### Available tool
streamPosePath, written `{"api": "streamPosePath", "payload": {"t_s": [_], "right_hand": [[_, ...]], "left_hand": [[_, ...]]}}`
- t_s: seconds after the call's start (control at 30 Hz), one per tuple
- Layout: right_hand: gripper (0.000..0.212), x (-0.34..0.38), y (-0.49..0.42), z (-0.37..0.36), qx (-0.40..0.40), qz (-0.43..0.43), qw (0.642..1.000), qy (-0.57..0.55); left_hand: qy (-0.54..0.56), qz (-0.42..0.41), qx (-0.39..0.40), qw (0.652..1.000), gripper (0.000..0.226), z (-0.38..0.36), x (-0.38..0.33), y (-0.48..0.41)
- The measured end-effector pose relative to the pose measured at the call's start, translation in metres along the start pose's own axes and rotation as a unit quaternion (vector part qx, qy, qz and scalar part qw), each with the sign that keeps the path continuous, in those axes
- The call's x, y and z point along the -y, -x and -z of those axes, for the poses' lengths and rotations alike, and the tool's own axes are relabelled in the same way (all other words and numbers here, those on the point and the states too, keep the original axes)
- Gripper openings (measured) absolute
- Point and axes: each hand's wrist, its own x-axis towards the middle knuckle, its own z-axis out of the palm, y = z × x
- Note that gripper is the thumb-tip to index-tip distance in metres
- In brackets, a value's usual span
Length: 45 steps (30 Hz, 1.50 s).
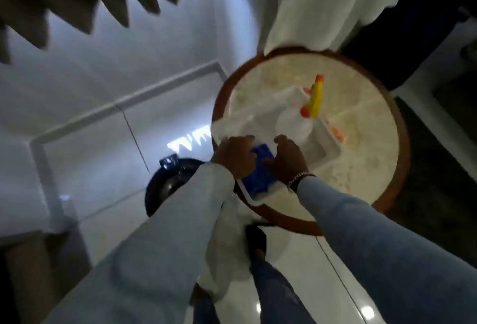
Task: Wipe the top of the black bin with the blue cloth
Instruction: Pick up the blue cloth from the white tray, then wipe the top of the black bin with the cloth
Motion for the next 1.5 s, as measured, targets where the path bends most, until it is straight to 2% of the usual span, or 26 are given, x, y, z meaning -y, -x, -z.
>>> {"api": "streamPosePath", "payload": {"t_s": [0.07, 0.17, 0.27, 0.4, 0.5, 0.57, 0.63, 0.7, 0.73, 0.8, 0.83, 0.87, 0.93, 1.0, 1.07, 1.13, 1.2, 1.27, 1.33, 1.43, 1.5], "right_hand": [[0.058, -0.012, -0.011, -0.020, 0.028, -0.048, 0.998, -0.022], [0.052, -0.024, -0.021, -0.044, 0.025, -0.045, 0.999, -0.009], [0.040, -0.033, -0.025, -0.051, -0.016, -0.022, 1.000, 0.015], [0.026, -0.034, -0.026, -0.043, 0.006, 0.004, 0.999, 0.037], [0.026, -0.029, -0.016, -0.027, -0.005, 0.049, 0.999, -0.020], [0.037, -0.021, -0.003, -0.011, -0.007, 0.079, 0.992, -0.098], [0.048, -0.005, 0.009, 0.005, 0.011, 0.111, 0.975, -0.194], [0.060, 0.016, 0.018, 0.009, 0.064, 0.125, 0.941, -0.307], [0.065, 0.026, 0.021, 0.008, 0.109, 0.120, 0.913, -0.374], [0.058, 0.046, 0.025, -0.011, 0.211, 0.098, 0.853, -0.468], [0.048, 0.056, 0.027, -0.028, 0.242, 0.083, 0.837, -0.484], [0.040, 0.064, 0.030, -0.048, 0.248, 0.067, 0.834, -0.488], [0.032, 0.076, 0.030, -0.094, 0.204, 0.041, 0.857, -0.472], [0.037, 0.084, 0.023, -0.140, 0.165, 0.028, 0.873, -0.458], [0.036, 0.087, 0.008, -0.181, 0.119, 0.003, 0.887, -0.446], [0.031, 0.086, -0.013, -0.214, 0.058, -0.021, 0.916, -0.397], [0.025, 0.083, -0.038, -0.244, -0.001, -0.002, 0.948, -0.317], [0.024, 0.087, -0.058, -0.260, -0.065, 0.075, 0.969, -0.225], [0.030, 0.097, -0.074, -0.278, -0.090, 0.198, 0.962, -0.165], [0.037, 0.099, -0.087, -0.305, -0.024, 0.349, 0.937, 0.000], [0.044, 0.091, -0.089, -0.319, 0.053, 0.418, 0.901, 0.104]], "left_hand": [[-0.049, -0.005, 0.052, 0.997, 0.042, -0.024, 0.006, -0.018], [-0.045, 0.016, 0.080, 0.996, 0.044, -0.045, 0.021, -0.034], [-0.020, 0.010, 0.061, 0.998, 0.050, -0.051, 0.028, -0.046], [-0.008, 0.017, 0.078, 0.997, 0.065, -0.053, 0.026, -0.053], [0.096, -0.021, 0.025, 0.995, 0.058, -0.042, 0.029, -0.038], [0.209, -0.051, -0.016, 0.976, 0.050, -0.026, 0.034, -0.021], [0.318, -0.076, -0.034, 0.944, 0.050, -0.007, 0.039, -0.003], [0.403, -0.088, -0.044, 0.910, 0.054, 0.010, 0.050, 0.017], [0.438, -0.090, -0.046, 0.893, 0.057, 0.015, 0.056, 0.026], [0.492, -0.091, -0.062, 0.864, 0.061, 0.020, 0.077, 0.044], [0.509, -0.088, -0.077, 0.853, 0.061, 0.018, 0.094, 0.052], [0.520, -0.077, -0.097, 0.845, 0.059, 0.013, 0.113, 0.060], [0.530, -0.032, -0.149, 0.834, 0.058, -0.002, 0.157, 0.072], [0.502, 0.042, -0.216, 0.836, 0.058, -0.022, 0.207, 0.079], [0.444, 0.106, -0.251, 0.854, 0.062, -0.044, 0.256, 0.081], [0.338, 0.148, -0.249, 0.895, 0.073, -0.069, 0.294, 0.083], [0.247, 0.150, -0.213, 0.934, 0.087, -0.096, 0.325, 0.080], [0.189, 0.127, -0.130, 0.965, 0.112, -0.116, 0.341, 0.074], [0.113, 0.108, -0.052, 0.986, 0.132, -0.134, 0.356, 0.064], [0.018, 0.089, -0.018, 0.996, 0.144, -0.147, 0.370, 0.050], [-0.013, 0.071, -0.033, 0.997, 0.146, -0.152, 0.377, 0.046]]}}
